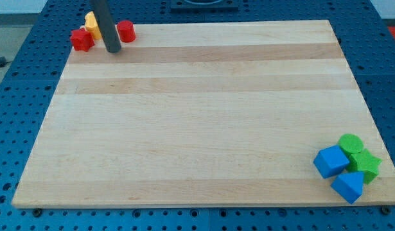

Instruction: Push the red star into the yellow

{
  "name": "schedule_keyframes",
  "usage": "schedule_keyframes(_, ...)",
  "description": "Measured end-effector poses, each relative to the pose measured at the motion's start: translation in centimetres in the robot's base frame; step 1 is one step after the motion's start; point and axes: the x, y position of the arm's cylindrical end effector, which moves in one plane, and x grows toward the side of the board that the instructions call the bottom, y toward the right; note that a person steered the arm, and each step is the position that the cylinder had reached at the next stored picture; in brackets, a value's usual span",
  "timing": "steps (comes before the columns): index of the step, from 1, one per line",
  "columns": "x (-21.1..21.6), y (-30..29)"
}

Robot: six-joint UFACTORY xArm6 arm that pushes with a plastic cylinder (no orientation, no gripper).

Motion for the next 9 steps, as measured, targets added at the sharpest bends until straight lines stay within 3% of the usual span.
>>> schedule_keyframes(1,1.6,-0.3)
schedule_keyframes(3,1.6,-9.9)
schedule_keyframes(7,-2.1,-10.0)
schedule_keyframes(8,3.0,-4.0)
schedule_keyframes(9,6.1,11.5)
